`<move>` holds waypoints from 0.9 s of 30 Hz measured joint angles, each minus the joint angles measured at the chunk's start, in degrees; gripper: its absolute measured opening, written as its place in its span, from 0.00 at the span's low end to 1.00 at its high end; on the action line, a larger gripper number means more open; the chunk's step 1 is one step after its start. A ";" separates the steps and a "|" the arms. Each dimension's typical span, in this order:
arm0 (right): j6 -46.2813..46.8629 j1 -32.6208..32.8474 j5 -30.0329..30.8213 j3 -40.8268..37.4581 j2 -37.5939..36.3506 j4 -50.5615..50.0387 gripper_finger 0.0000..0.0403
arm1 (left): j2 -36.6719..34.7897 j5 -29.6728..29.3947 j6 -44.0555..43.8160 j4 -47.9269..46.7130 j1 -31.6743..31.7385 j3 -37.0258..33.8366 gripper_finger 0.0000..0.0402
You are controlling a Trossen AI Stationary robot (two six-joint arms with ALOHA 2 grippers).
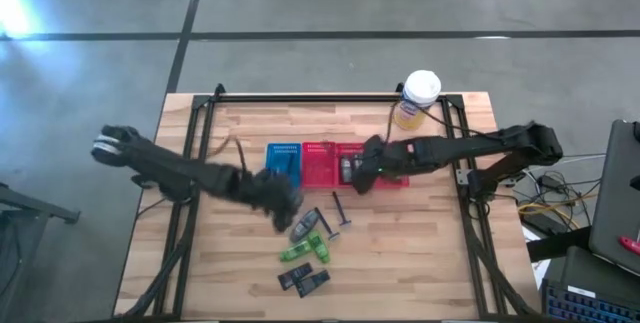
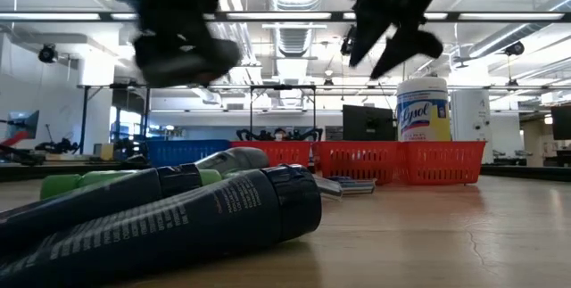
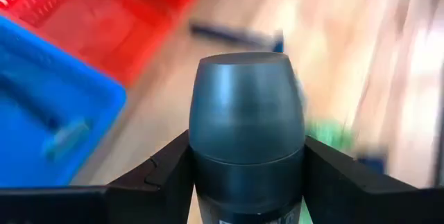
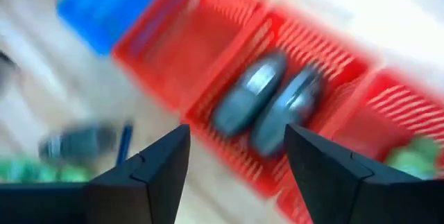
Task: Pick & Place Travel size toiletries
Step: Put the gray deodorant into the middle red bin
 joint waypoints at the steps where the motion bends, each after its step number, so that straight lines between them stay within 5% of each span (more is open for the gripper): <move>1: 1.73 0.54 3.62 0.00 -1.67 -0.12 0.57 | 0.10 1.44 -1.22 2.74 3.06 -0.36 0.53; 5: 7.64 2.69 17.39 -0.06 -10.10 -1.69 0.58 | 3.70 7.27 -8.08 20.97 14.45 -1.24 0.53; 9: 7.66 2.05 16.68 -0.43 -15.86 -3.15 0.61 | 10.43 15.02 -12.44 36.59 20.59 1.12 0.53; 14: 9.75 0.89 2.01 -3.77 -16.53 -1.25 0.64 | 14.72 22.25 0.23 35.30 20.10 7.27 0.53; 17: 8.95 0.81 -3.98 -7.51 -16.01 9.38 0.66 | 14.82 28.27 6.75 35.87 18.59 10.62 0.53; 21: 6.48 2.31 -2.80 -11.50 -16.69 21.85 0.68 | 14.24 29.11 4.54 35.15 18.66 13.39 0.53; 27: 6.40 6.87 5.49 -13.00 -20.68 19.71 0.72 | 12.02 23.08 5.72 36.44 20.96 14.10 0.53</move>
